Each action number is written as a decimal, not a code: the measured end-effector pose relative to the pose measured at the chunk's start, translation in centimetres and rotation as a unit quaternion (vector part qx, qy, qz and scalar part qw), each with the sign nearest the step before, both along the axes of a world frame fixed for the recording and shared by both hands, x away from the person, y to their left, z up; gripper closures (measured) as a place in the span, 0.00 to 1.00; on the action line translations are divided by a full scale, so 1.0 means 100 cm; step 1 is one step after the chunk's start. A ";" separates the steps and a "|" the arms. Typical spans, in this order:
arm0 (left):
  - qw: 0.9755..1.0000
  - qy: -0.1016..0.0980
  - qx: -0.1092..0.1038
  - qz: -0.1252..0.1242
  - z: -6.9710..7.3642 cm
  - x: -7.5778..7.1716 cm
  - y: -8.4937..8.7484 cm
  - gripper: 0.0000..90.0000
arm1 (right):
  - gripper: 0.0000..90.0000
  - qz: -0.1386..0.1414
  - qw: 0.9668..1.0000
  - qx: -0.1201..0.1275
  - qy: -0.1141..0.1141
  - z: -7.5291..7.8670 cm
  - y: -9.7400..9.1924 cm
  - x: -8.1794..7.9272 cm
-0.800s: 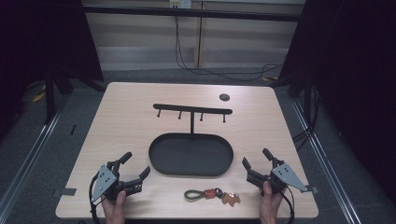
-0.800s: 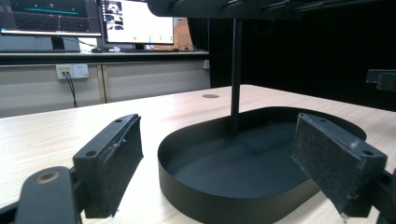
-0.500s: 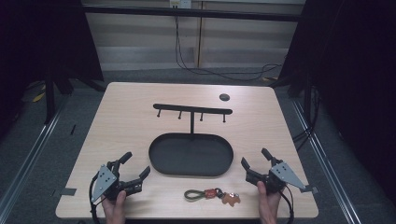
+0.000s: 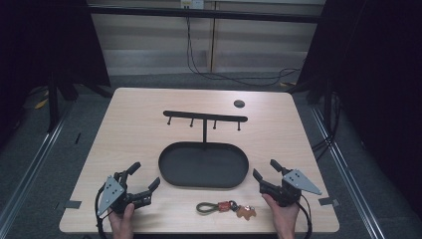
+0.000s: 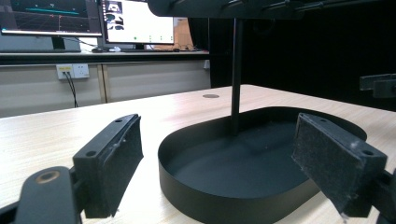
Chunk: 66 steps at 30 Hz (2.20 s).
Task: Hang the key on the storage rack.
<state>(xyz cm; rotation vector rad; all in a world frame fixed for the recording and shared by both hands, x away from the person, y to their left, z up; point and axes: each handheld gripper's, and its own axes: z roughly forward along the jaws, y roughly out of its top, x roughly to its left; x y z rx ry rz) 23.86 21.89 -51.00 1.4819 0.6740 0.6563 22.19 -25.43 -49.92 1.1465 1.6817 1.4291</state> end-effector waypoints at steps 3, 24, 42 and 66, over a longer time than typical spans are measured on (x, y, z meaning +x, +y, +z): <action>1.000 0.000 0.000 -0.001 0.000 0.000 0.000 0.17 | 0.34 0.025 1.000 -0.010 0.006 0.008 0.005 -0.002; 1.000 0.000 0.000 -0.001 0.000 0.000 0.000 0.17 | 0.68 0.194 0.973 -0.050 0.117 0.037 0.052 0.000; 1.000 0.000 -0.002 0.000 0.000 0.000 0.000 0.17 | 0.61 0.271 0.938 -0.093 0.194 0.038 0.094 0.016; 1.000 -0.001 -0.001 0.000 0.000 0.000 0.000 0.17 | 0.85 0.368 0.852 -0.212 0.306 0.027 0.140 0.034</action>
